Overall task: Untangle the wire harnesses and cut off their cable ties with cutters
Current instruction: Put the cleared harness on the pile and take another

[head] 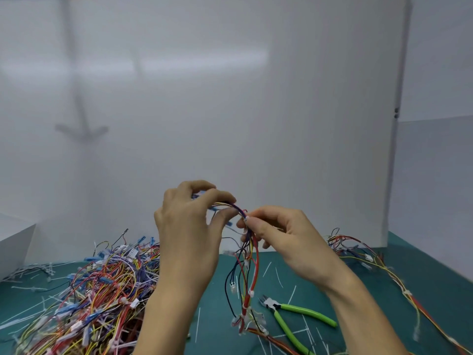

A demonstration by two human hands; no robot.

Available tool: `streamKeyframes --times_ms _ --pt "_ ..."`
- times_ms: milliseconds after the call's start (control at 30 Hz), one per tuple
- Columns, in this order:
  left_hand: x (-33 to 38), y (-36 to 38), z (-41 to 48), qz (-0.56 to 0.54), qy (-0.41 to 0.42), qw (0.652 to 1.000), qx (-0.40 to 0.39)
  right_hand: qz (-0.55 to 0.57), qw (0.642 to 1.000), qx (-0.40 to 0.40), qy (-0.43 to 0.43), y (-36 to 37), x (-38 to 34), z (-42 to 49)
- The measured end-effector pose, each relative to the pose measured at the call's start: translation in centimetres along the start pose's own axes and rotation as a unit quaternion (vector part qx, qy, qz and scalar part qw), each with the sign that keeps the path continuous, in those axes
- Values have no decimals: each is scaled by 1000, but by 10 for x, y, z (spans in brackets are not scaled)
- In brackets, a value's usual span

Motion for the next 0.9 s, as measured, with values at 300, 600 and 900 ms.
streamKeyframes --times_ms 300,600,900 --pt "-4 6 -4 -201 -142 944 -222 154 976 150 -20 -5 -19 -1" --pt "-6 4 -4 -365 -224 872 -238 206 965 162 15 -11 -21 -4" --pt "-1 -1 -2 -413 -210 865 -192 272 951 124 74 -5 -18 -4"
Point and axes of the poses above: each hand's wrist, its own z-axis towards the middle knuckle, its own y-axis out of the palm, x = y × z, the point moved 2 cm from there along z, towards the middle knuckle
